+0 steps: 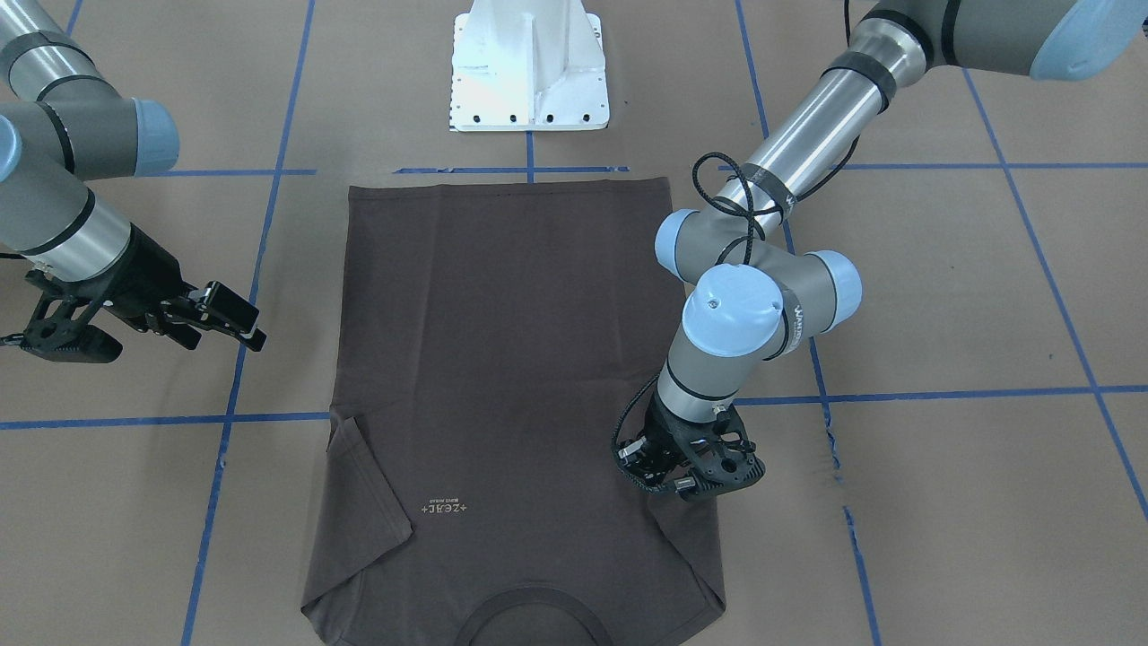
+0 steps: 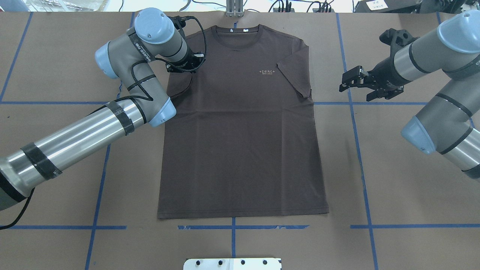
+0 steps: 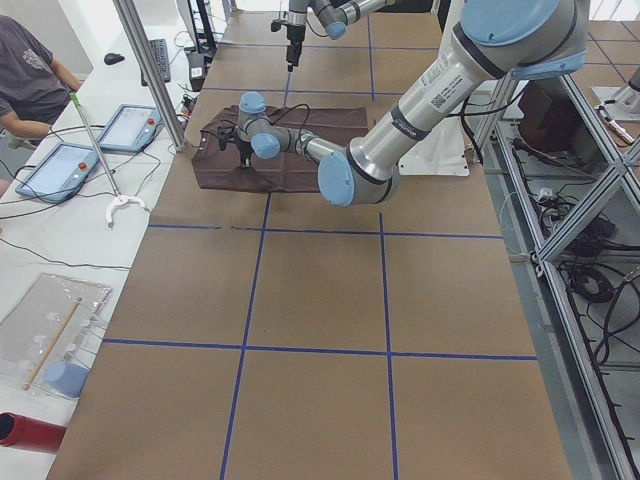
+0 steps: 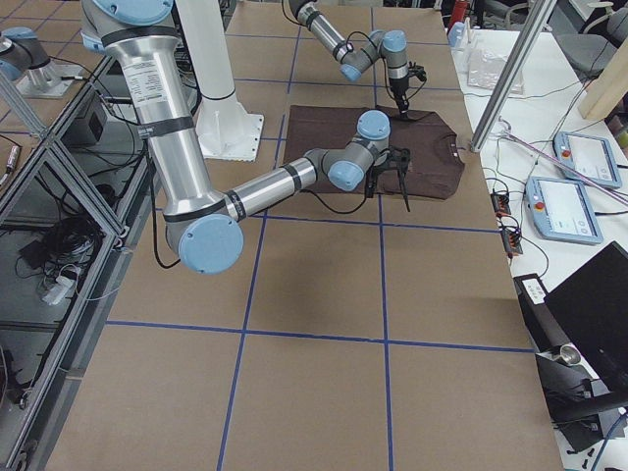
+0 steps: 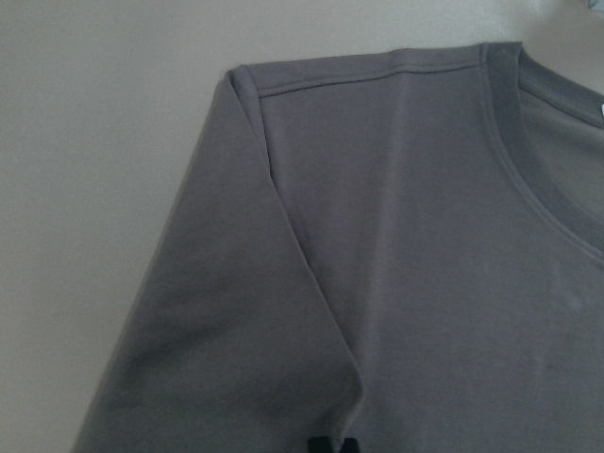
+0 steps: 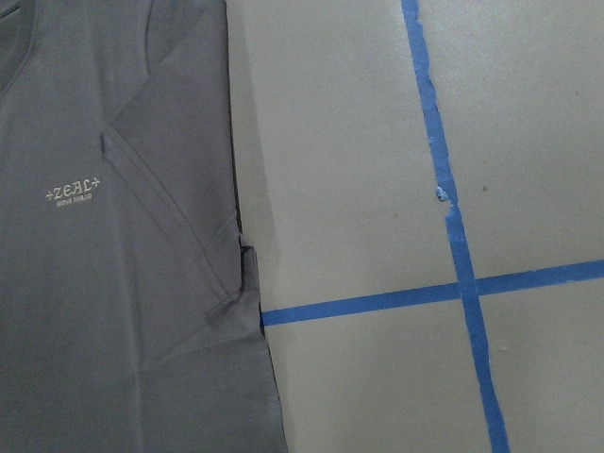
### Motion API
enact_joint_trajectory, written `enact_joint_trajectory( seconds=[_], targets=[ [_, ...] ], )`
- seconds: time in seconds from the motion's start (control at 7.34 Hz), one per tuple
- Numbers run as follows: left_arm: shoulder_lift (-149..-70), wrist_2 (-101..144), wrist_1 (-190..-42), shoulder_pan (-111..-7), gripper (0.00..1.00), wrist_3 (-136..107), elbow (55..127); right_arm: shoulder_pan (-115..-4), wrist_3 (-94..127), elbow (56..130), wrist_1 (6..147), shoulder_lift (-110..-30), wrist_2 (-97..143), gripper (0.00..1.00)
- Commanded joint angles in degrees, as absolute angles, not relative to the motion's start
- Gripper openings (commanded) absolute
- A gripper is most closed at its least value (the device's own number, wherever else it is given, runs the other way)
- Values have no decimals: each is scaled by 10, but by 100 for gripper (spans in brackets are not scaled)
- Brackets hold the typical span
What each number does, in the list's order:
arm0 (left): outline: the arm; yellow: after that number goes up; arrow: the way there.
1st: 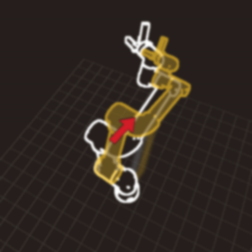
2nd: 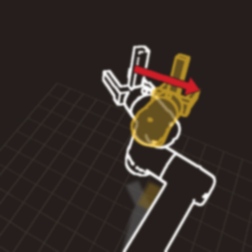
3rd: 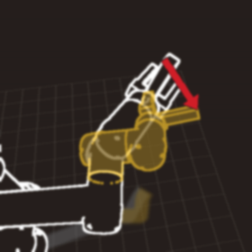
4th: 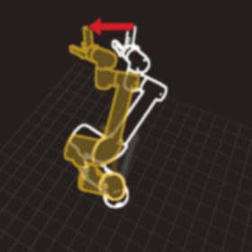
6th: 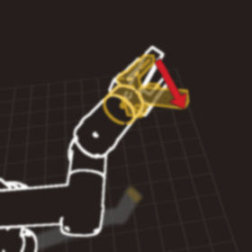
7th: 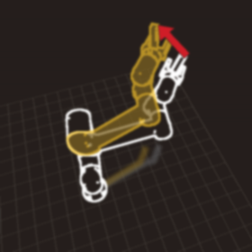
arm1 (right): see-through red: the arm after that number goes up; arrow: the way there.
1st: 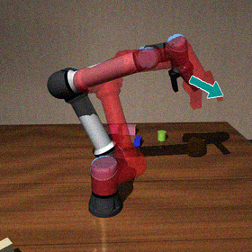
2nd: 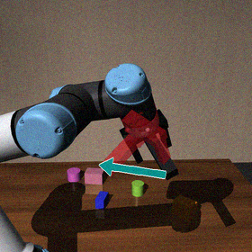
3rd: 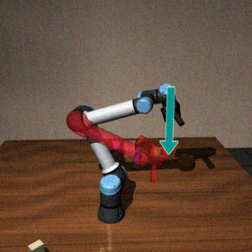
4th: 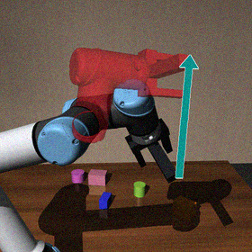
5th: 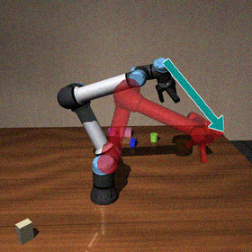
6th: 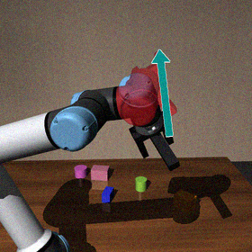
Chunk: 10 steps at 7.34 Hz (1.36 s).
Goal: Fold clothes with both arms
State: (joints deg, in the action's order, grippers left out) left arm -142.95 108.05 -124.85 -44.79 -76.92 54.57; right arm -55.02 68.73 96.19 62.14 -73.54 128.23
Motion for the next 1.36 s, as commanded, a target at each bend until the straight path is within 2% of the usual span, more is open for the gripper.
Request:
enact_joint_trajectory(
  seconds=[0.0,0.27,0.41,0.55,0.68,0.82,0.95,1.09,1.23],
  targets=[
    [-1437,1050,-1263,-447,0,-787,532,-550,687,960,621,-735,1282,100],
    [-1446,1049,-1280,-447,0,-793,508,-550,687,960,621,-735,1282,100],
    [-1443,1049,-1280,-446,42,-789,509,-550,687,960,621,-735,1282,100],
    [-1441,1049,-1280,-441,66,-788,516,-550,686,959,620,-736,1281,100],
    [-1437,1053,-1275,-442,68,-788,552,-549,687,959,616,-735,1281,100],
    [-1399,1056,-1268,-441,69,-791,629,-550,693,971,619,-737,1281,100],
    [-1337,1079,-1246,-427,72,-798,741,-521,814,998,615,-750,1272,100],
    [-1292,1089,-1225,-413,72,-810,825,-446,903,1064,614,-787,1212,100],
    [-1244,1096,-1223,-396,65,-848,897,-346,953,1136,615,-837,1092,99]
  ],
)
